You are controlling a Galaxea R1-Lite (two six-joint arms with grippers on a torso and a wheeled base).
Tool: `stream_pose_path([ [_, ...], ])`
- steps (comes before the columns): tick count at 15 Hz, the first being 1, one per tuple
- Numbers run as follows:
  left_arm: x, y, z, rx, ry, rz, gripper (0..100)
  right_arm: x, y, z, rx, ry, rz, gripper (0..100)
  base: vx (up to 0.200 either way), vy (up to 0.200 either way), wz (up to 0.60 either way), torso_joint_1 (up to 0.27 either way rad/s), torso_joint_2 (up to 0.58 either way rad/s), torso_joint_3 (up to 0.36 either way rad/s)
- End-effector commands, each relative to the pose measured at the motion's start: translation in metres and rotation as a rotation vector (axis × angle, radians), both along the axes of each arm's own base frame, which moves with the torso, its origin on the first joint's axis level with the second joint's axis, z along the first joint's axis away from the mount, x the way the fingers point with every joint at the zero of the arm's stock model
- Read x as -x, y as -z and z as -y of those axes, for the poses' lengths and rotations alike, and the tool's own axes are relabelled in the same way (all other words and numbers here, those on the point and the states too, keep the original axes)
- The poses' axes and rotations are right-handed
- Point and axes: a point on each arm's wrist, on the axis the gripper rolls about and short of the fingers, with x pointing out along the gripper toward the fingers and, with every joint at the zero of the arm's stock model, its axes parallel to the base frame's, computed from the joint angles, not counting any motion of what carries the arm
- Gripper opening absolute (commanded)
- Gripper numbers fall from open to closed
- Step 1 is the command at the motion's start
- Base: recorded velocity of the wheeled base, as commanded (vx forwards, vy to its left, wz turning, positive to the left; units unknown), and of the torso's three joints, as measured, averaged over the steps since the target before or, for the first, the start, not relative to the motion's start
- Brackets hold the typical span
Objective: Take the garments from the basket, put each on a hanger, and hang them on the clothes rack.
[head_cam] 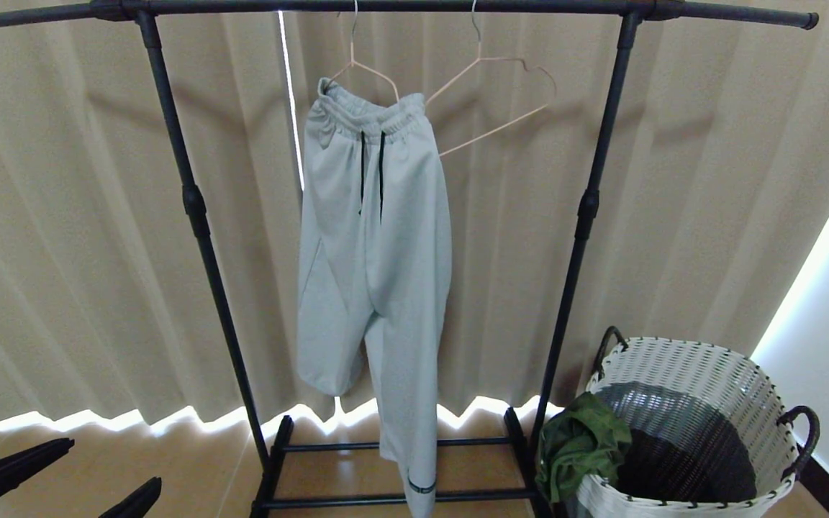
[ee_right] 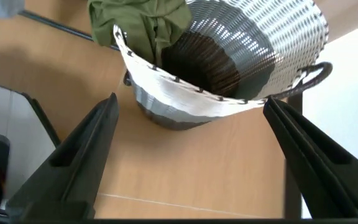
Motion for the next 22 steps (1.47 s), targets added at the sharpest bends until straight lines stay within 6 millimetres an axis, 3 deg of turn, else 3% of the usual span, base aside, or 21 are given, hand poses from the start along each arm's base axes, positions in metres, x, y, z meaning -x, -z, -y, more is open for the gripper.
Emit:
stream_pose_path([
  [1, 0.0, 0.0, 0.0, 0.0, 0.0, 0.0, 100, -0.003, 0.001, 0.0, 0.009, -0.008, -0.015, 100, 0.2, 0.0, 0.0, -0.007, 0.0, 0.007],
  [6, 0.0, 0.0, 0.0, -0.001, 0.004, 0.003, 100, -0.015, 0.0, 0.0, 0.029, -0.029, -0.062, 100, 0.2, 0.0, 0.0, -0.001, 0.0, 0.003],
  [9, 0.003, 0.003, 0.001, -0.007, 0.024, 0.002, 100, -0.044, 0.004, -0.002, 0.041, -0.072, -0.161, 100, 0.133, 0.0, 0.0, 0.003, 0.0, 0.002],
  [13, 0.007, 0.0, 0.0, 0.0, 0.025, 0.036, 100, -0.093, 0.039, -0.019, 0.047, -0.172, -0.233, 100, 0.0, 0.0, 0.0, 0.0, 0.0, 0.0],
  [17, 0.008, -0.001, 0.0, 0.002, 0.025, 0.042, 100, -0.108, 0.059, -0.037, 0.052, -0.266, -0.299, 100, 0.0, 0.0, 0.0, 0.0, 0.0, 0.0],
  [22, 0.008, -0.001, 0.0, 0.003, 0.024, 0.042, 100, -0.123, 0.076, -0.044, 0.047, -0.291, -0.369, 100, 0.0, 0.0, 0.0, 0.0, 0.0, 0.0],
])
